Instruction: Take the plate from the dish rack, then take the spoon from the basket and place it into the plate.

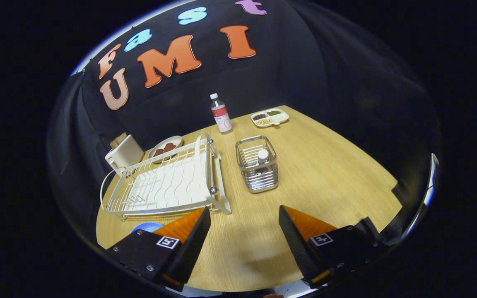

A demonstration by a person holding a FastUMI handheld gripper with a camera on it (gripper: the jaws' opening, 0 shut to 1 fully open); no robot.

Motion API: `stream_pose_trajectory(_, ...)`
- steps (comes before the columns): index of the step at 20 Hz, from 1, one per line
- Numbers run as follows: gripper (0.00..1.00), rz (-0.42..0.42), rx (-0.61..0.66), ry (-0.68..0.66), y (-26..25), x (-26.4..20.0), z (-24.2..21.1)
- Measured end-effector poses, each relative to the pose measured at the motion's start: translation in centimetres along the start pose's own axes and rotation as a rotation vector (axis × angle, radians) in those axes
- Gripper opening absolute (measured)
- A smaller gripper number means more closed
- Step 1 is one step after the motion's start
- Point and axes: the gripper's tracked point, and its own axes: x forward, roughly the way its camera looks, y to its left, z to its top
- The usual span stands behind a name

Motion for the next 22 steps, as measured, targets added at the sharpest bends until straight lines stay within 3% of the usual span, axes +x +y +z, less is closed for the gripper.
stream_pose_trajectory(12,0.98,0.022,-0.139,-0.329,-2.1,5.4,8.5)
stream_pose_trajectory(16,0.82,0.05,-0.165,-0.3,-2.1,7.4,6.7)
stream_pose_trajectory(22,0.37,0.067,-0.149,-0.289,-2.5,8.7,5.8)
